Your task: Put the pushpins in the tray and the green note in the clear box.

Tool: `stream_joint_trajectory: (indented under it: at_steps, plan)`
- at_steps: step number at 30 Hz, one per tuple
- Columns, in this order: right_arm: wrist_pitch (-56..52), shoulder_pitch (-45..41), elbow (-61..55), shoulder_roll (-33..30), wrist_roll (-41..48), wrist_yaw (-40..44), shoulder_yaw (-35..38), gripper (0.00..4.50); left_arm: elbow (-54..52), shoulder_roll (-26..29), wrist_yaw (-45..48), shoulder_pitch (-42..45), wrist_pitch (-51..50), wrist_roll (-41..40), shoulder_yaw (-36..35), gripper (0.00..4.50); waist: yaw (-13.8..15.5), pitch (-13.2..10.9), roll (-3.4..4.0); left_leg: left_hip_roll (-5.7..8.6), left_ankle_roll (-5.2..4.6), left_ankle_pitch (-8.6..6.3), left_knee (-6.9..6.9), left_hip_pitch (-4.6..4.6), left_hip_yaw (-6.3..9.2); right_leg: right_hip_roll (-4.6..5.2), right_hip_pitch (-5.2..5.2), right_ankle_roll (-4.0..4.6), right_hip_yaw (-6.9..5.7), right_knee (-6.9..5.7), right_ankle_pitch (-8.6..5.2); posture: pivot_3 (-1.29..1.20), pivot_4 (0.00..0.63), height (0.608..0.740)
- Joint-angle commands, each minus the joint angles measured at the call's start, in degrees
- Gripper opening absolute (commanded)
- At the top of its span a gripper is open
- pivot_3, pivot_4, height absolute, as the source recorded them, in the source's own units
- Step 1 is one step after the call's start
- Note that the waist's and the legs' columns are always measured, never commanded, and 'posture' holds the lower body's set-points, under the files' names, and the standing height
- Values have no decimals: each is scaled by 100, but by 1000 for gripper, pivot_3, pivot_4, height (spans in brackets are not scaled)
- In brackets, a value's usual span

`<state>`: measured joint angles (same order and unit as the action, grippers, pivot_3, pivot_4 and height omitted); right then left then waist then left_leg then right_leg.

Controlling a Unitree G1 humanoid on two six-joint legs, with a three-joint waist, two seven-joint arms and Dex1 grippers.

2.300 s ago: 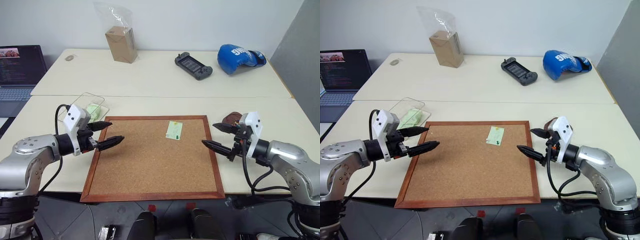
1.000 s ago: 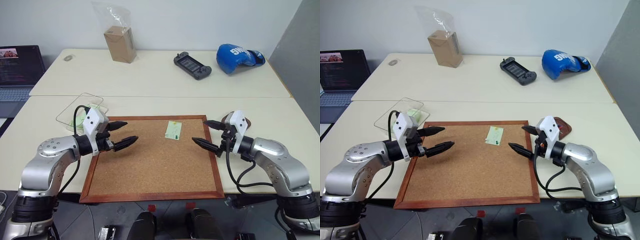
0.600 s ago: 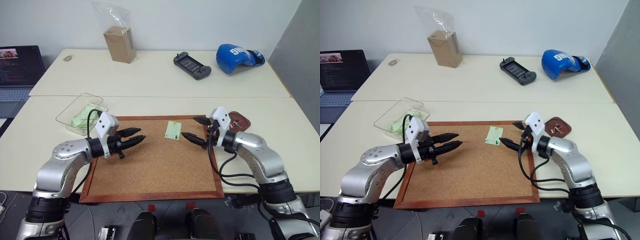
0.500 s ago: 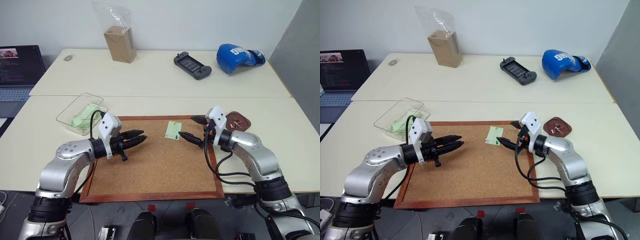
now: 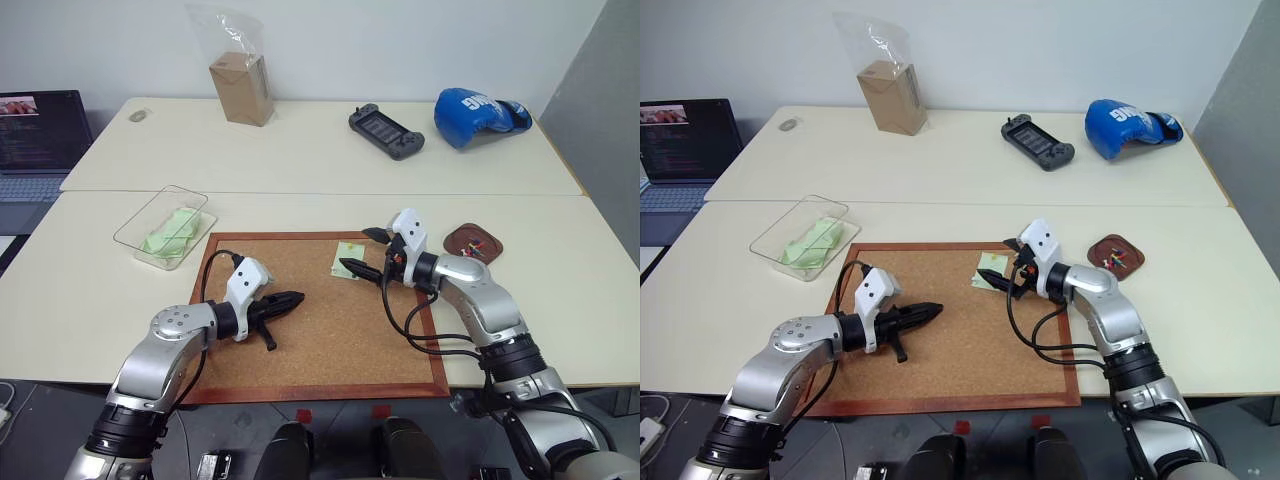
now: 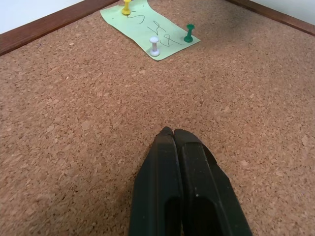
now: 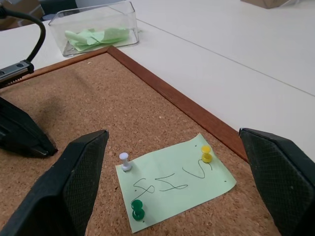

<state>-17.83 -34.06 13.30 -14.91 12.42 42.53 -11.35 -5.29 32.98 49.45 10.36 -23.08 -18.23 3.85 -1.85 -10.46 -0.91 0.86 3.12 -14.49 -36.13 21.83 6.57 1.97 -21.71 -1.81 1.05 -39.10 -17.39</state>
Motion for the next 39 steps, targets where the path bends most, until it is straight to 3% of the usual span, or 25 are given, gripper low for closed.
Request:
stream_joint_trajectory:
  at_steps: [1, 9, 12, 31, 39]
  plan:
    - [321, -361, 443, 198, -136, -70, 50, 4500, 306, -104, -3, 34, 122, 126, 102, 35, 8, 2, 2, 1, 0, 0, -2, -2, 0, 0, 3, -1, 0, 0, 1, 0, 150, 740]
    - [809, -839, 1529, 448, -366, -124, 111, 4500, 360, -113, 84, 74, 190, 119, 110, 35, 6, 4, 4, 14, -6, 4, -7, -5, 3, 3, 7, -9, 2, -2, 7, 0, 150, 740]
    - [953, -966, 1846, 462, -486, -163, 107, 4078, 348, -112, 99, 84, 175, 113, 96, 0, 5, 4, 4, 15, -6, 4, -7, -5, 3, 3, 7, -9, 2, -3, 7, 0, 150, 740]
    - [1461, -1245, 2584, 530, -874, -240, 152, 123, 473, -70, 190, 202, 290, 197, 123, 0, -11, 4, 5, 31, -7, 4, -6, -4, 4, 5, 4, -9, 3, -5, 7, 0, 150, 740]
    - [1637, -1055, 2286, 497, -812, -89, 177, 59, 419, -41, 174, 147, 242, 184, 106, 0, -10, 4, 5, 31, -7, 4, -6, -4, 4, 5, 4, -9, 3, -6, 7, 0, 150, 740]
